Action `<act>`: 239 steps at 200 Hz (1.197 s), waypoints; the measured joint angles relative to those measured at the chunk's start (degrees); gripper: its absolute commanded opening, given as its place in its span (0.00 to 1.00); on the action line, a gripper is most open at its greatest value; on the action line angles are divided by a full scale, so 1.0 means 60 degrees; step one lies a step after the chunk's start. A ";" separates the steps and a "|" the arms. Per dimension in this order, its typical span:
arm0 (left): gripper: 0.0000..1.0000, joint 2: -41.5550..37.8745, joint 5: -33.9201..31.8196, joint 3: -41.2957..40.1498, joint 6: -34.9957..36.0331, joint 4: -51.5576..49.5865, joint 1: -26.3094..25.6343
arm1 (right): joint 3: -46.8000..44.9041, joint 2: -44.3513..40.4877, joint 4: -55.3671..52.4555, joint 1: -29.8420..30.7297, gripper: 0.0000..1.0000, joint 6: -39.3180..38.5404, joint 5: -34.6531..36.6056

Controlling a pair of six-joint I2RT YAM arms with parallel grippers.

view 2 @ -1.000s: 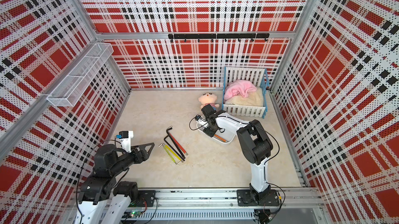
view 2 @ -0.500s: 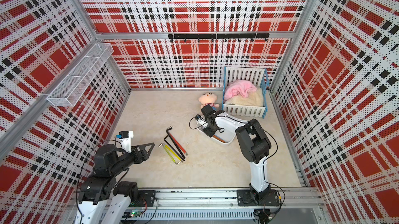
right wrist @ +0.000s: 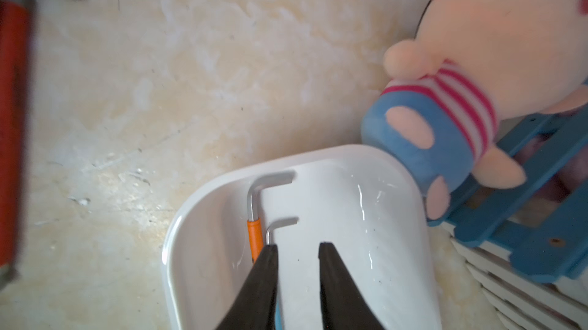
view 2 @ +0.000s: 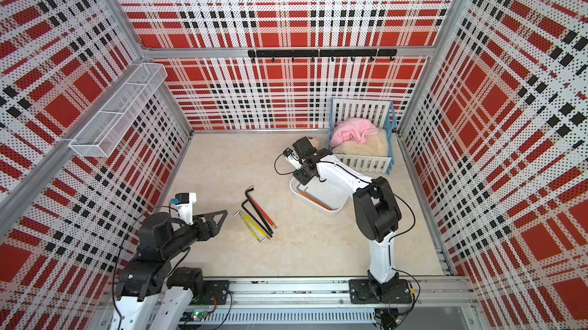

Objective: Put the hex key on the desktop into the storage box
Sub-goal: Place the Allen key in the storage box, then pick up the Allen key from the center of the board.

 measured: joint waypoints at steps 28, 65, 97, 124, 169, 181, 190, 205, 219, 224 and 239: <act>0.75 -0.0018 0.0000 0.0000 -0.0004 0.0000 0.0015 | 0.0729 -0.0251 0.0084 0.0477 0.31 0.0914 -0.0011; 0.75 -0.0120 -0.0011 0.0000 -0.0007 0.0004 0.0066 | 0.1647 0.0193 0.0142 0.2182 0.30 0.2495 -0.0160; 0.75 -0.0229 -0.0015 0.0000 -0.0029 0.0033 0.0066 | 0.2747 0.1515 -0.0029 0.3344 0.30 0.3639 -0.0393; 0.75 -0.0328 -0.0015 0.0000 -0.0036 0.0066 0.0069 | 0.3297 0.2466 -0.0372 0.3708 0.30 0.4175 -0.0521; 0.75 -0.0390 -0.0015 0.0000 -0.0036 0.0069 0.0066 | 0.4255 0.3534 -0.0838 0.3730 0.30 0.4670 -0.0404; 0.75 -0.0390 -0.0018 0.0000 -0.0036 0.0069 0.0069 | 0.4550 0.3774 -0.1005 0.3730 0.31 0.4699 -0.0331; 0.75 -0.0390 -0.0022 0.0000 -0.0036 0.0069 0.0069 | 0.4819 0.3993 -0.1129 0.3723 0.32 0.4710 -0.0237; 0.75 -0.0390 -0.0022 0.0000 -0.0036 0.0069 0.0069 | 0.5140 0.4280 -0.1275 0.3727 0.32 0.4703 -0.0087; 0.75 -0.0390 -0.0022 0.0000 -0.0036 0.0069 0.0069 | 0.5319 0.4488 -0.1446 0.3734 0.31 0.4703 0.0029; 0.75 -0.0390 -0.0025 0.0000 -0.0036 0.0069 0.0066 | 0.5355 0.4557 -0.1497 0.3738 0.31 0.4703 0.0062; 0.75 -0.0390 -0.0029 0.0000 -0.0036 0.0069 0.0069 | 0.5380 0.4707 -0.1606 0.3745 0.31 0.4692 0.0131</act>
